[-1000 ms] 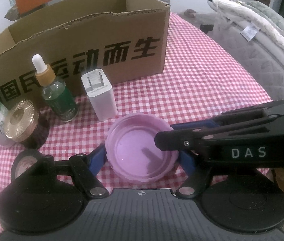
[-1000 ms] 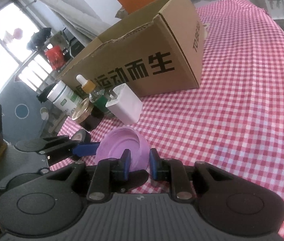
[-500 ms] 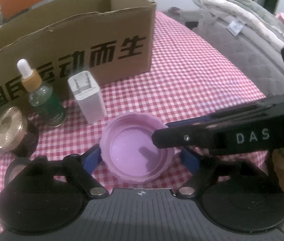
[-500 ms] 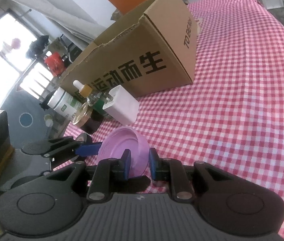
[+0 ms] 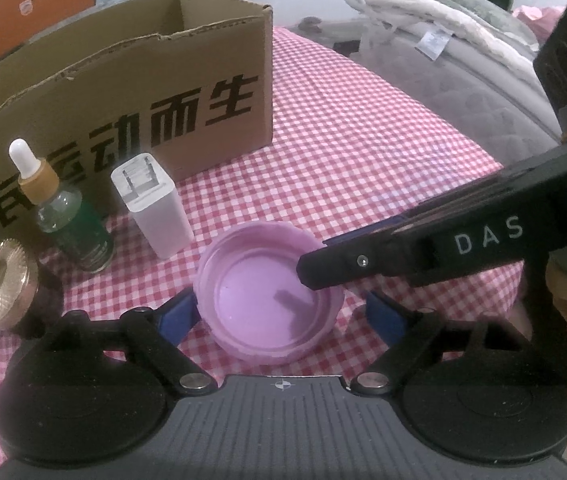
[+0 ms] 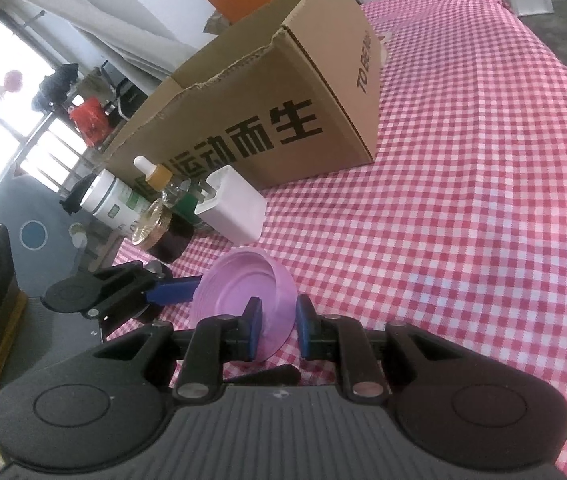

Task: Organize rigid objects
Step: 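Lift the pink bowl off the table with the right gripper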

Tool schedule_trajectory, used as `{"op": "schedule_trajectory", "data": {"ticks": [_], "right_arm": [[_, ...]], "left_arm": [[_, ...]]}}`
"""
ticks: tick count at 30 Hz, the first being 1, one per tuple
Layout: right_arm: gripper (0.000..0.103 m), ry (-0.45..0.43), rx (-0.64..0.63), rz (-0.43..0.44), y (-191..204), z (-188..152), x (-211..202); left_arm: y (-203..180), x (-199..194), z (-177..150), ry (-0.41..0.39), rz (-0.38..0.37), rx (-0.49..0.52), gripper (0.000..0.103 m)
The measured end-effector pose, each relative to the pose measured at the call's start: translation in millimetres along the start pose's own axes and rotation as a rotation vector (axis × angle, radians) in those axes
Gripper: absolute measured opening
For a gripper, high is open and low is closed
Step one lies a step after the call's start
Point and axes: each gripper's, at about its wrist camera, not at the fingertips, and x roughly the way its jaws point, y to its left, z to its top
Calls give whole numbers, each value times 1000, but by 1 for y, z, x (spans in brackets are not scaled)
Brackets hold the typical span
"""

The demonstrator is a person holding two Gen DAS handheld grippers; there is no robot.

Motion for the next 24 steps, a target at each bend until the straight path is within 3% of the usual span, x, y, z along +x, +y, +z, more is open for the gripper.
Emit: {"op": "schedule_trajectory", "data": {"ticks": [5, 17, 21, 24], "right_arm": [[19, 4, 1, -21, 4, 2, 4], [19, -6, 33, -35, 2, 2, 7], [19, -19, 34, -43, 2, -1, 5], [19, -20, 20, -55, 5, 0, 4]], "left_arm": [[3, -4, -2, -11, -5, -3, 82], [4, -1, -3, -21, -13, 16, 85], [5, -2, -4, -41, 10, -3, 75], [4, -3, -4, -46, 21, -10, 74]]}}
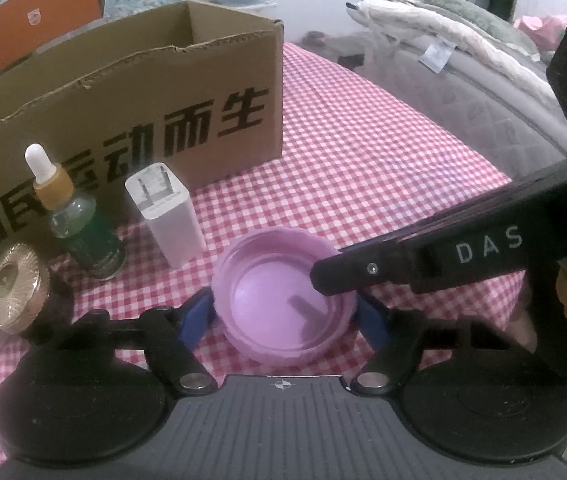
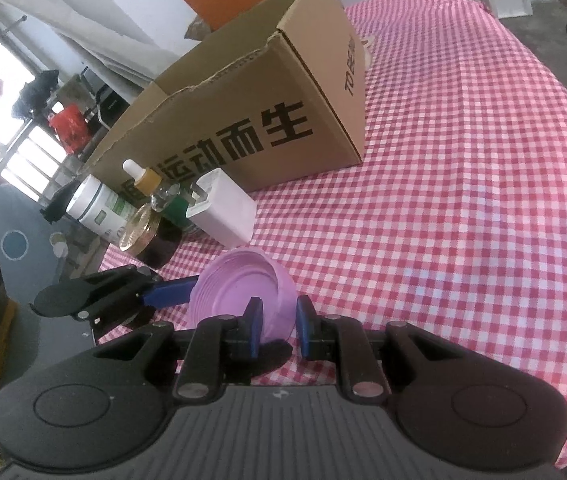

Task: Organize rigid objects
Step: 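Lift the pink bowl off the table with the right gripper, then carry the pink bowl into the box and open the right gripper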

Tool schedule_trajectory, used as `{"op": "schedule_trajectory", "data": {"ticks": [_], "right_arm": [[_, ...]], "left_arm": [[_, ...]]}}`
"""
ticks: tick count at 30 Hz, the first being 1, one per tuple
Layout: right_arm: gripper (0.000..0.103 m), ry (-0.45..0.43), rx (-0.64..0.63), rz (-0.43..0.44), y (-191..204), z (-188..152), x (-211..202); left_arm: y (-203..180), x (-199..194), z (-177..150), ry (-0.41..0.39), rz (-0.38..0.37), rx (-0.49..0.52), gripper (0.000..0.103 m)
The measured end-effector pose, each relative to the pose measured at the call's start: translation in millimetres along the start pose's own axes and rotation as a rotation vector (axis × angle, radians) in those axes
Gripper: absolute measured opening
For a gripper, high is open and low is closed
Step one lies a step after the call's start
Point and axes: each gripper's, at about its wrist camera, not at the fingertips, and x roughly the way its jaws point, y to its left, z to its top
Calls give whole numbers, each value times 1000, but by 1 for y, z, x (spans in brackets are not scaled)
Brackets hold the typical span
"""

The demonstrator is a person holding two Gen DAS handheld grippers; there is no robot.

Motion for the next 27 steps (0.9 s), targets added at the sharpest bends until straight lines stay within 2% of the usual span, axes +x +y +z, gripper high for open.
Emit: {"op": "schedule_trajectory", "data": {"ticks": [10, 14, 20, 24, 27], "right_arm": [[19, 4, -27, 17, 0, 1, 2], [19, -4, 8, 60, -8, 0, 0], [20, -21, 84, 98, -15, -5, -4], [21, -51, 61, 88, -2, -9, -17], [21, -91, 8, 79, 17, -7, -33]], "left_arm": [[-6, -3, 0, -5, 40, 40, 74], [-7, -4, 0, -9, 54, 42, 74], [-17, -10, -3, -28, 98, 102, 74], [-21, -26, -2, -64, 114, 107, 74], [-22, -48, 1, -124, 130, 107, 74]]}}
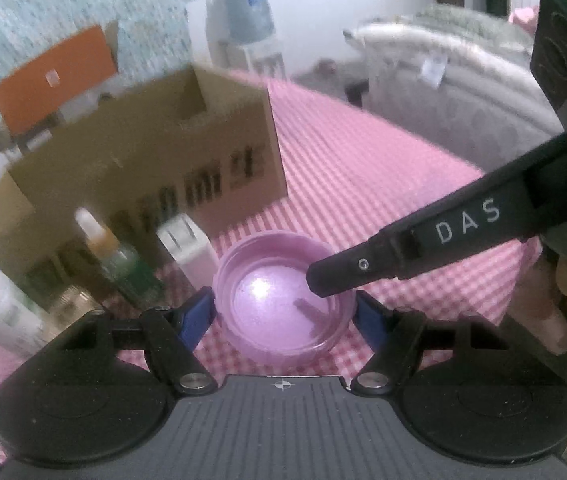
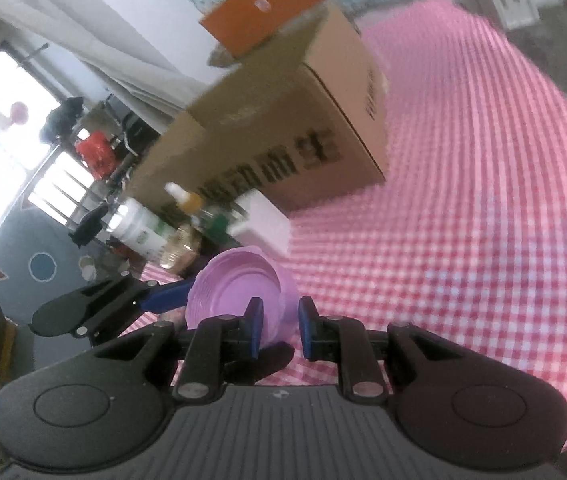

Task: Organize rigid objects
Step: 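Carry the pink bowl into the box and open the right gripper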

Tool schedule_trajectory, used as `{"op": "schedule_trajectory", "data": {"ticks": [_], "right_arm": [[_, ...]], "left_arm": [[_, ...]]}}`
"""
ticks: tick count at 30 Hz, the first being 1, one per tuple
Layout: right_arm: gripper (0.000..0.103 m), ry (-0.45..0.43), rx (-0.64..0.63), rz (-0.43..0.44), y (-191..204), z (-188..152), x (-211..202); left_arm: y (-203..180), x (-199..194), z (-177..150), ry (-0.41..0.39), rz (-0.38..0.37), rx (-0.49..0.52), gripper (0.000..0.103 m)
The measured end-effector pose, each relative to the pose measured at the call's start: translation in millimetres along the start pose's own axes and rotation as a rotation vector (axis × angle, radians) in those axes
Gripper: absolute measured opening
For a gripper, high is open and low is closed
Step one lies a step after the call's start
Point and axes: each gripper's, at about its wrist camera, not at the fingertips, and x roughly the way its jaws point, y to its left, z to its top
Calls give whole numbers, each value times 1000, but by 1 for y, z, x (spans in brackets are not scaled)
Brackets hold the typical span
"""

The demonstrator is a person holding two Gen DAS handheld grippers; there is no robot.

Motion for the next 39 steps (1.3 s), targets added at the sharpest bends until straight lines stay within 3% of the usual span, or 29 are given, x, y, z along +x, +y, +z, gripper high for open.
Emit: {"op": "schedule_trajectory", "data": {"ticks": [10, 18, 23, 29, 39], "right_arm": [[21, -127, -159, 48, 65, 49, -40], [21, -132, -292, 82, 107, 119, -19], [22, -9, -301, 90, 117, 176, 34], [22, 218, -250, 77, 107, 225, 130], [23, 520, -148, 73, 75, 225, 237]], "left_arm": [[27, -63, 40, -208, 112, -36, 74], [75, -67, 87, -253, 183, -98, 74], [134, -31, 109, -164, 149, -215, 74], [189, 28, 113, 9, 141, -299, 74], [225, 95, 101, 352, 68, -228, 74]]}}
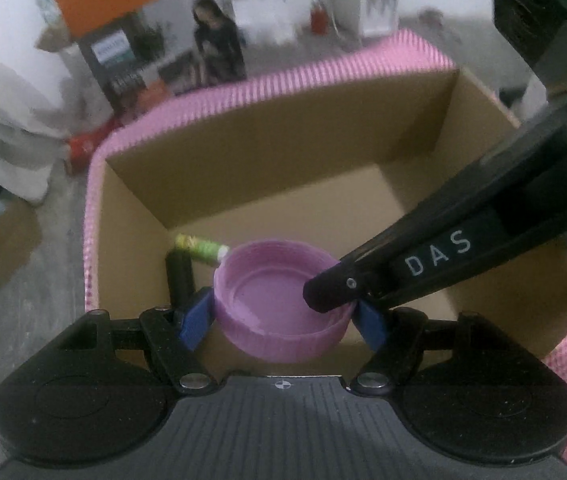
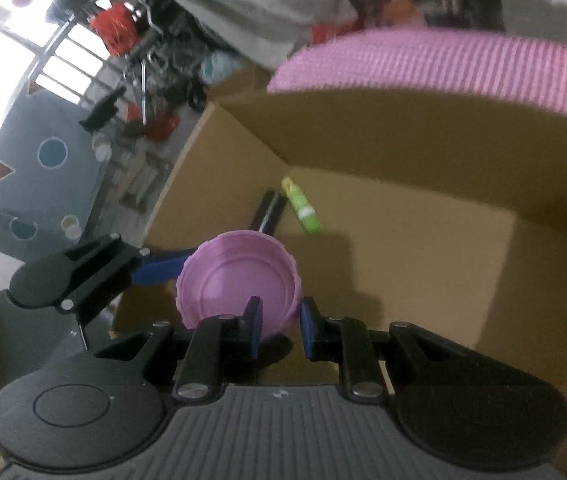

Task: Organize rigid objects
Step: 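Carry the pink bowl into the box and open the right gripper, then move the empty right gripper back to the black tape roll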

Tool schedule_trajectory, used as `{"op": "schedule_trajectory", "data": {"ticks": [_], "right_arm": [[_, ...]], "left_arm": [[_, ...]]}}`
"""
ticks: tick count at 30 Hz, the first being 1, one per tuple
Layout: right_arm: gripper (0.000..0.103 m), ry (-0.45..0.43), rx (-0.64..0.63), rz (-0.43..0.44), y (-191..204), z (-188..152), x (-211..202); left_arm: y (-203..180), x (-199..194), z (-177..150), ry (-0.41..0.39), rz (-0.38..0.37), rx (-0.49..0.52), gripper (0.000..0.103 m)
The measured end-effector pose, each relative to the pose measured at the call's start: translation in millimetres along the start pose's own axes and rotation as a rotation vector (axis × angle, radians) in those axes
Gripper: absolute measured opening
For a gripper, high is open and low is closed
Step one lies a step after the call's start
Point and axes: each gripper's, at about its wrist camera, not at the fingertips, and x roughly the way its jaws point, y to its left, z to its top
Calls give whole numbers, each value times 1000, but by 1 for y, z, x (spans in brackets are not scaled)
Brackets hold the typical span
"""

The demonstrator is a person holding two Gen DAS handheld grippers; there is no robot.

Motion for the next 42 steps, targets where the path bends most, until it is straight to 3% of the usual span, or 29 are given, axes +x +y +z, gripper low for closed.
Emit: {"op": "schedule_trajectory", "data": {"ticks": [4, 7, 12, 17, 23, 26, 28, 29, 32, 35, 38, 42], "right_arm": [[23, 59, 37, 36, -9, 6, 11], [23, 93, 39, 18, -12, 10, 20], [23, 93, 60, -3, -14, 13, 27], [23, 33, 65, -21, -10, 10, 12], [24, -146, 21, -9, 5, -5, -44], [27, -281, -10, 2, 15, -30, -89], [50, -369, -33, -9, 20, -53, -117], [56, -416, -44, -15, 23, -66, -129], [61, -526, -88, -26, 29, -111, -161], [70, -596, -114, -18, 31, -157, -178], [72, -635, -115, -23, 33, -199, -183], [73, -637, -80, -33, 30, -235, -174]], "left_arm": [[6, 6, -2, 60, -31, 17, 74], [6, 10, -3, 99, -66, 30, 75], [-1, 13, -4, 88, -18, 61, 79], [0, 0, -3, 40, 10, 55, 81], [-5, -41, -2, -94, 69, 68, 86], [-8, -70, -3, -180, 74, 34, 88], [-9, -89, -8, -242, 46, -22, 91], [-10, -98, -11, -270, 26, -53, 93], [-16, -125, -29, -353, -12, -143, 95], [-29, -144, -56, -428, 1, -187, 99], [-36, -147, -87, -439, -13, -222, 99], [-39, -132, -128, -374, 3, -270, 99]]}}
